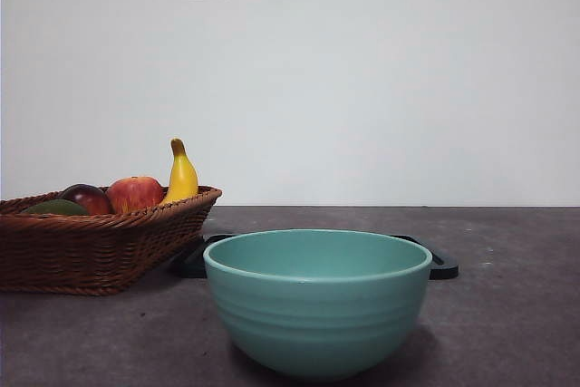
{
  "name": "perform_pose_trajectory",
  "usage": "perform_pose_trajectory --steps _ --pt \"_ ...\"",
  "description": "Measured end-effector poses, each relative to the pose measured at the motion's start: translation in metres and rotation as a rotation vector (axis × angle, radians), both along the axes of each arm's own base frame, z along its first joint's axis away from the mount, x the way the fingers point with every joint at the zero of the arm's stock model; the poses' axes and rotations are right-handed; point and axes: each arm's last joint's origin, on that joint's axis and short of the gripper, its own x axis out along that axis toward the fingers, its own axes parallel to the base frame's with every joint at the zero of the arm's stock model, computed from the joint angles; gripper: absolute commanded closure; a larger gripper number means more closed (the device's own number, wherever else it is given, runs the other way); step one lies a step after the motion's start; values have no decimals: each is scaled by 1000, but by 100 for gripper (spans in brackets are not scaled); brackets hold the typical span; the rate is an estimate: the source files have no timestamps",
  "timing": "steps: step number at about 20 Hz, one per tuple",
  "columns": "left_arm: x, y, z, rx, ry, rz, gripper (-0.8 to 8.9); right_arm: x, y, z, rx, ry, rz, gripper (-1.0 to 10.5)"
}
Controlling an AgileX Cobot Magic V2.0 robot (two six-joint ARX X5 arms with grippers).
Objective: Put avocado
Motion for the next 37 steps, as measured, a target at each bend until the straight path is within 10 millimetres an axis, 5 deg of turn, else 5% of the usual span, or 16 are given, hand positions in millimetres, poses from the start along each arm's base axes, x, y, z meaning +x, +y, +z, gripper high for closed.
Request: perform_pose_trajectory --steps 7,9,13,18,23,28,37 --pt "-4 -2 -3 22 32 -40 784 -4 13 -5 -33 40 143 935" --pt "-4 -2 -3 22 34 -42 689 -4 13 -5 -33 40 147 869" --pt "-4 -2 -3 22 35 -42 413 -4 13 -5 -33 41 146 560" --pt "3 -2 -3 25 37 -34 376 -4 13 -5 -32 41 146 555" --pt "40 -4 5 86 37 19 377 -4 13 -5 -32 41 146 555" --pt "102 -19 5 201 109 40 378 -4 13 -5 -32 41 146 555" --pt "183 -53 -59 434 267 74 378 -4 13 -5 -32 41 146 555"
